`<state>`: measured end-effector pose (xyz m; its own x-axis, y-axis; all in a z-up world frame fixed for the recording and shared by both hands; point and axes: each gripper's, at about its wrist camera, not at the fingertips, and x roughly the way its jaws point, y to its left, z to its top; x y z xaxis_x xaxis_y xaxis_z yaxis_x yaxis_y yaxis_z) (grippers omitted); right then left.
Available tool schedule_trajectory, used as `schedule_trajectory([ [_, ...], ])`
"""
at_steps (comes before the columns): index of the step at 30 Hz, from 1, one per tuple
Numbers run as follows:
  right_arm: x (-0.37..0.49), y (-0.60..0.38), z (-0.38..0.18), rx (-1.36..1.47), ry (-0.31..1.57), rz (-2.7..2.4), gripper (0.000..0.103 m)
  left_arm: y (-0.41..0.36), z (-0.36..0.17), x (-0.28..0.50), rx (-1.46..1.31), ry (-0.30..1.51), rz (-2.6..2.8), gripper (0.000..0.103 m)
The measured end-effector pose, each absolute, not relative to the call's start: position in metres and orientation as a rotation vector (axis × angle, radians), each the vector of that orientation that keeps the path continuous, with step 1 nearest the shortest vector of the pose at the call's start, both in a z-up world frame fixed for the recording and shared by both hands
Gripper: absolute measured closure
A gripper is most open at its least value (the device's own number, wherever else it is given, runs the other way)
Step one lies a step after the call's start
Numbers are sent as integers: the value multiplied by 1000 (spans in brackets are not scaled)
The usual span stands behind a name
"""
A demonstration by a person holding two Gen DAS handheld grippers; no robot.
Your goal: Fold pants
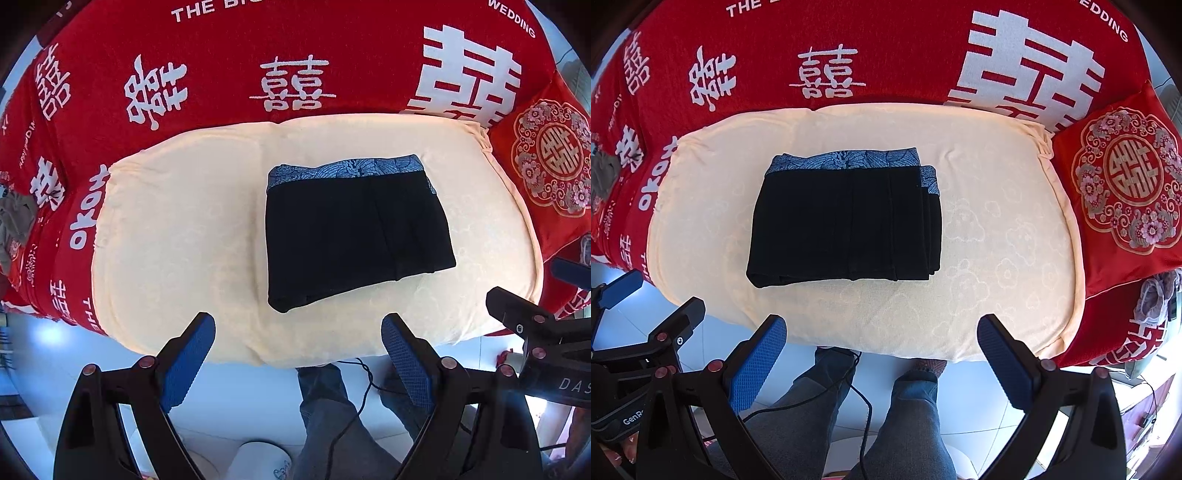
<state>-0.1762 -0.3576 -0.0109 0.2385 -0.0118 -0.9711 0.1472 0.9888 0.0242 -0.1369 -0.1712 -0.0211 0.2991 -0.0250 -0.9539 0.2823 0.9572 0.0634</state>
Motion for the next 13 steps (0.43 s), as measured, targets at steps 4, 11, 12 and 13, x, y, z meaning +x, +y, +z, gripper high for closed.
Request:
schedule_trajectory([
  [4, -177, -360, -12, 120, 1324, -115, 0, -171, -22, -137, 245, 1254, -199, 11],
  [11, -174, -362, -13, 119, 1331, -116, 0, -169, -18, -138, 219, 1238, -201, 11],
  [12, -174, -362, -13, 118, 1332, -115, 0, -169, -18, -138, 221, 1238, -202, 11],
  [13, -173, -362, -12, 115, 1333, -114, 0, -169, -19, -138, 225, 1239, -202, 11],
])
